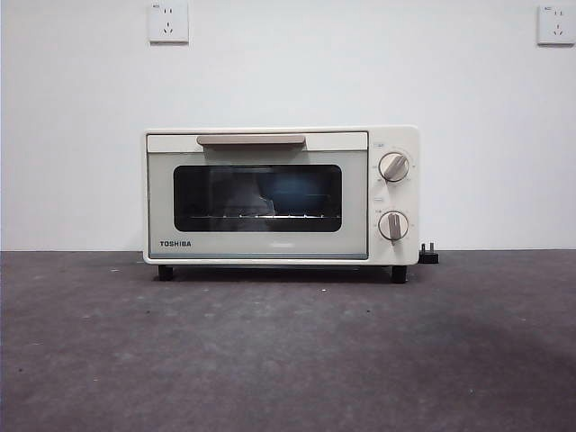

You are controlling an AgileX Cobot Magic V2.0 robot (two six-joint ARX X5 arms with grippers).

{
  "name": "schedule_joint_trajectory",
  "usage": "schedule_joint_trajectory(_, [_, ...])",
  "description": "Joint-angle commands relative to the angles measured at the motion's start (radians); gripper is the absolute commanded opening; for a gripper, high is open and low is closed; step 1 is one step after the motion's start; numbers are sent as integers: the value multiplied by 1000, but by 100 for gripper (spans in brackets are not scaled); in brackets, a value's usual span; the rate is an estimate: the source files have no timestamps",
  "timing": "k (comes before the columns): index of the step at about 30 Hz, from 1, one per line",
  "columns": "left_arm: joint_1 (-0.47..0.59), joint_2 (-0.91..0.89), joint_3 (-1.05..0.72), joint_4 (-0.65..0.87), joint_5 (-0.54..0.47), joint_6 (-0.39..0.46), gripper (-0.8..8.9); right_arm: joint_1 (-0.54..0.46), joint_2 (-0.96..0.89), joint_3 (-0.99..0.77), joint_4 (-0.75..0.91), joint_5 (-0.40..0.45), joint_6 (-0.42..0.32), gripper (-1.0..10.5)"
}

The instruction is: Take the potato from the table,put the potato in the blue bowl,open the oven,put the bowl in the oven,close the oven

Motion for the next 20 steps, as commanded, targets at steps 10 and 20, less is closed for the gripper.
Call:
schedule_joint_trajectory(10, [4, 1, -10, 8, 1, -6, -4, -66, -45, -70, -146, 0, 53, 1])
schedule_joint_trajectory(20, [4, 1, -10, 7, 1, -6, -4, -66, -44, -69, -192, 3, 49, 1])
